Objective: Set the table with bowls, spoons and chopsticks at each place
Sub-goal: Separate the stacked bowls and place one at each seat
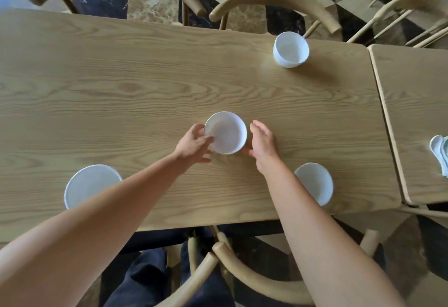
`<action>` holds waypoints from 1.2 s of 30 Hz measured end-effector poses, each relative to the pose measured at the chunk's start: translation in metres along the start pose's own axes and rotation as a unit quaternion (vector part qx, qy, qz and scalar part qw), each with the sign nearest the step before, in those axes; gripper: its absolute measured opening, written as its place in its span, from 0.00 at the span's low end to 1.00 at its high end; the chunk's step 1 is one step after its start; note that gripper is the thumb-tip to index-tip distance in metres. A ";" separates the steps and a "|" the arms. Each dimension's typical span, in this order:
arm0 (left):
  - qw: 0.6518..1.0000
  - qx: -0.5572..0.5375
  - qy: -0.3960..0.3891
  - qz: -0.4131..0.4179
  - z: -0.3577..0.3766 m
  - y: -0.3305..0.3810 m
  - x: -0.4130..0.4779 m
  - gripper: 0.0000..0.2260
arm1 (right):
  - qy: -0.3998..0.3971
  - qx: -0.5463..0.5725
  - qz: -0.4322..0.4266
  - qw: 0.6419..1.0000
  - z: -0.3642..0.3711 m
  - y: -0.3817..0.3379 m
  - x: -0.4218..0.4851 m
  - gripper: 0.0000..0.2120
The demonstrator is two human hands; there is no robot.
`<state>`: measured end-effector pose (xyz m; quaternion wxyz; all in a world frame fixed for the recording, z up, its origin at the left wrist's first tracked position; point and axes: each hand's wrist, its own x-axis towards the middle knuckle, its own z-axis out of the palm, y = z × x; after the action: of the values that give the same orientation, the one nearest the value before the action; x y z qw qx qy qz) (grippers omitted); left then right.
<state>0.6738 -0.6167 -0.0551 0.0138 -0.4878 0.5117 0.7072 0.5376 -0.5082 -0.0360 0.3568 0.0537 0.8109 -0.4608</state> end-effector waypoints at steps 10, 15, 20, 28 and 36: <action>0.994 -0.111 -0.015 0.000 -0.006 0.005 0.016 0.20 | -0.170 0.172 0.100 0.965 0.003 0.002 0.004 0.19; 0.993 -0.120 0.001 0.005 -0.045 0.018 0.014 0.16 | -0.198 0.165 0.091 0.962 0.035 -0.017 -0.002 0.19; 0.990 -0.130 0.041 0.027 -0.101 0.046 0.015 0.18 | -0.235 0.164 0.076 0.955 0.089 -0.052 -0.006 0.18; 0.975 -0.163 0.131 0.069 -0.187 0.098 0.039 0.12 | -0.264 0.141 0.041 0.953 0.186 -0.127 -0.001 0.13; 0.967 -0.154 0.186 0.082 -0.254 0.134 0.081 0.15 | -0.265 0.101 0.031 0.958 0.268 -0.178 0.017 0.09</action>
<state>0.7336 -0.9060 -0.0168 -0.2148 -0.5639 0.4283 0.6726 0.5931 -0.8238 -0.0064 0.5658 -0.0090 0.6344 -0.5266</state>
